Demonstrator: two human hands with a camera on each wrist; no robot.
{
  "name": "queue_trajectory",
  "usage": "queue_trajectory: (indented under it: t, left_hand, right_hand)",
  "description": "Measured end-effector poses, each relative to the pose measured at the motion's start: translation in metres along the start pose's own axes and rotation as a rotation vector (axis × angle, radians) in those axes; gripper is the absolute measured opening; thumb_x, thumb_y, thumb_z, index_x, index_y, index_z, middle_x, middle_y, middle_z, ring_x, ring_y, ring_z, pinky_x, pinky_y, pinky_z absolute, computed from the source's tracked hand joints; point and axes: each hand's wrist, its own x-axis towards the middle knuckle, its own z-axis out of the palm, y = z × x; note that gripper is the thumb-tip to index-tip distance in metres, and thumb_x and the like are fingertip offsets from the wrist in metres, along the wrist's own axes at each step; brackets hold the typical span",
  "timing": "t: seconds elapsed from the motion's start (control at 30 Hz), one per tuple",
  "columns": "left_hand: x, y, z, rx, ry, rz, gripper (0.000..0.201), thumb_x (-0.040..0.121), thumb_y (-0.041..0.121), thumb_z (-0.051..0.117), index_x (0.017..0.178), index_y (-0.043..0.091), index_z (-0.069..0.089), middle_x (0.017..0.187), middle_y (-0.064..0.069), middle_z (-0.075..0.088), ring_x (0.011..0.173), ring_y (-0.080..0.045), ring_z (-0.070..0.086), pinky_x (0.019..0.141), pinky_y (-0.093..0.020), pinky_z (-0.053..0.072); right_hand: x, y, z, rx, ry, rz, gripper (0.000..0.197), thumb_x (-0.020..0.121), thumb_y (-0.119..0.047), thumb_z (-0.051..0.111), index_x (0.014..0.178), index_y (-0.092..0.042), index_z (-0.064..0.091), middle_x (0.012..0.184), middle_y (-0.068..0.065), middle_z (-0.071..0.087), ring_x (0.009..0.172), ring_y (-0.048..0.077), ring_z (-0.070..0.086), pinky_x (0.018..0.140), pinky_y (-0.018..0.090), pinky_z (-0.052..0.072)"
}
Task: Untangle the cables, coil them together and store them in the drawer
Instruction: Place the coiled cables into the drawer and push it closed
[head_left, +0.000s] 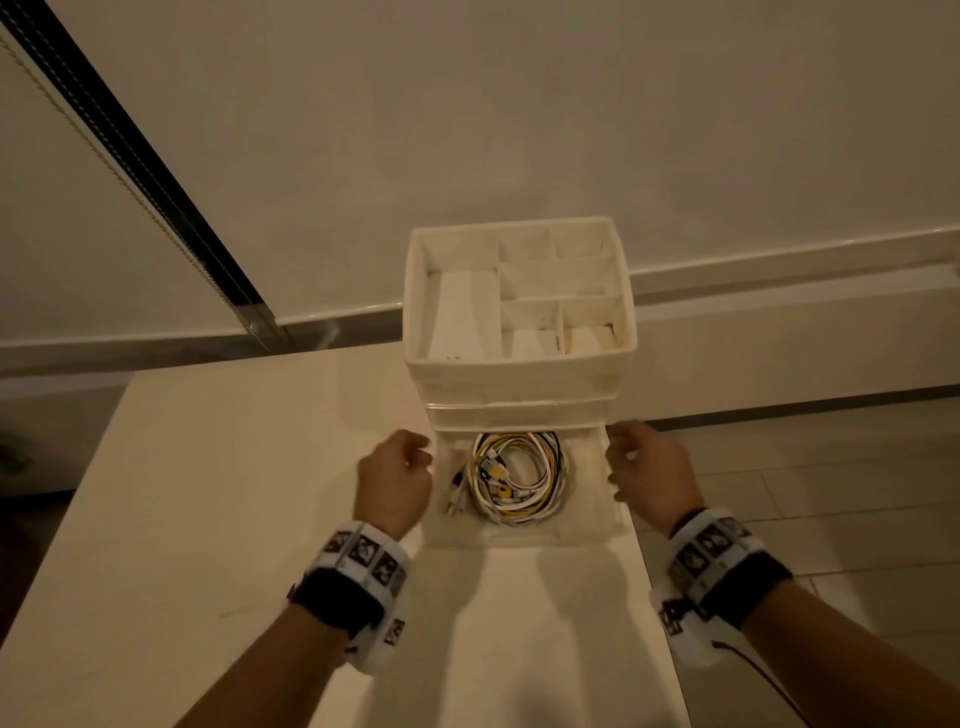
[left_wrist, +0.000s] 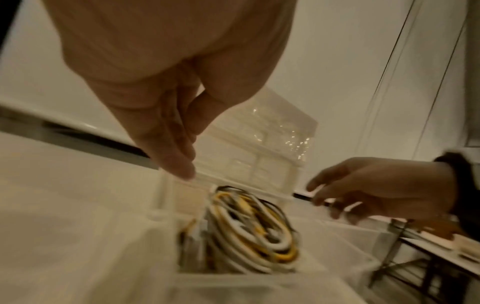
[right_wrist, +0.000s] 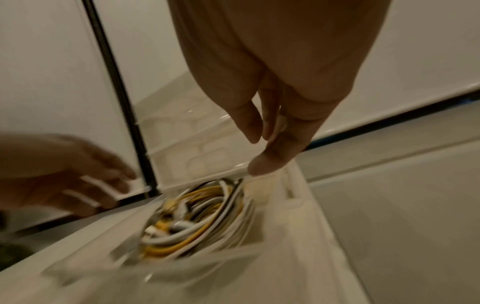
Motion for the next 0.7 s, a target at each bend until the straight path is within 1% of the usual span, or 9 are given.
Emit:
queue_trajectory:
  t: [0.07,0.13,0.2,0.23,0.3,0.37,0.5,0.6,0.7]
  left_hand:
    - [0.017,-0.005,-0.011,0.043,0.002,-0.059,0.037,0.089,0.019,0.062,0.126,0.016,0.055,0.116,-0.008,0.063,0.098,-0.027,0.062,0.082,-0.035,0.05]
    - [0.028,-0.004,-0.009,-0.11,-0.144,-0.182,0.059,0.093,0.028,0.062,0.145,0.019,0.037,0.142,-0.011,0.045,0.111,-0.033,0.058,0.074,-0.04,0.056]
    - [0.031,-0.003,0.003,-0.15,-0.224,-0.205,0.065,0.094,0.026,0.06,0.151,0.023,0.029,0.148,-0.005,0.039,0.105,-0.034,0.061,0.061,-0.039,0.057]
    - [0.03,-0.003,0.009,-0.101,-0.226,-0.157,0.062,0.094,0.024,0.061,0.149,0.025,0.033,0.145,-0.001,0.044,0.101,-0.033,0.063,0.06,-0.038,0.058]
    - [0.026,-0.005,0.02,0.028,-0.201,-0.072,0.054,0.085,0.022,0.061,0.137,0.03,0.048,0.134,0.003,0.058,0.097,-0.032,0.066,0.068,-0.044,0.06]
    - [0.023,-0.013,0.028,0.087,-0.17,-0.036,0.054,0.073,0.022,0.055,0.126,0.033,0.054,0.127,0.004,0.063,0.093,-0.032,0.067,0.073,-0.049,0.06]
    - [0.024,-0.012,0.029,0.11,-0.147,-0.008,0.055,0.08,0.009,0.057,0.132,0.028,0.054,0.129,-0.002,0.061,0.095,-0.033,0.066,0.074,-0.049,0.06]
    - [0.029,-0.008,0.026,0.155,-0.141,0.004,0.067,0.081,0.012,0.057,0.144,0.03,0.042,0.138,-0.006,0.055,0.11,-0.035,0.061,0.087,-0.046,0.055]
    - [0.03,-0.009,0.027,0.194,-0.165,0.002,0.07,0.078,0.017,0.052,0.142,0.044,0.037,0.117,-0.009,0.067,0.088,-0.033,0.068,0.081,-0.038,0.057]
  right_hand:
    - [0.015,0.006,-0.017,-0.003,0.016,0.078,0.041,0.089,-0.012,0.059,0.129,-0.013,0.05,0.112,0.008,0.065,0.092,0.029,0.066,0.077,0.046,0.058]
    - [0.028,0.009,-0.019,0.023,-0.118,0.18,0.062,0.088,-0.016,0.064,0.143,-0.015,0.035,0.128,0.01,0.057,0.102,0.032,0.063,0.077,0.046,0.058]
    - [0.034,0.007,-0.01,0.07,-0.218,0.173,0.068,0.087,-0.013,0.066,0.146,-0.015,0.031,0.132,0.009,0.055,0.095,0.03,0.065,0.069,0.041,0.058]
    - [0.035,0.005,-0.006,0.063,-0.217,0.131,0.064,0.086,-0.011,0.067,0.143,-0.013,0.038,0.13,0.009,0.058,0.092,0.03,0.066,0.07,0.04,0.058]
    - [0.038,0.0,0.0,-0.041,-0.154,0.038,0.054,0.083,-0.009,0.068,0.134,-0.013,0.051,0.124,0.008,0.065,0.101,0.029,0.066,0.087,0.041,0.055]
    - [0.039,-0.002,0.003,-0.089,-0.116,0.006,0.056,0.081,-0.003,0.065,0.135,-0.012,0.052,0.122,0.007,0.067,0.112,0.028,0.062,0.095,0.034,0.048]
    - [0.035,0.001,0.009,-0.119,-0.09,-0.03,0.059,0.08,0.004,0.057,0.136,-0.012,0.049,0.126,0.008,0.064,0.116,0.029,0.058,0.089,0.026,0.042]
    - [0.033,0.004,0.008,-0.062,-0.066,-0.024,0.059,0.079,0.003,0.063,0.135,-0.007,0.047,0.129,0.011,0.058,0.12,0.029,0.054,0.091,0.026,0.04]
    - [0.037,0.008,0.007,-0.007,-0.085,-0.006,0.058,0.077,0.001,0.066,0.131,-0.01,0.048,0.127,0.01,0.059,0.115,0.028,0.056,0.087,0.027,0.043]
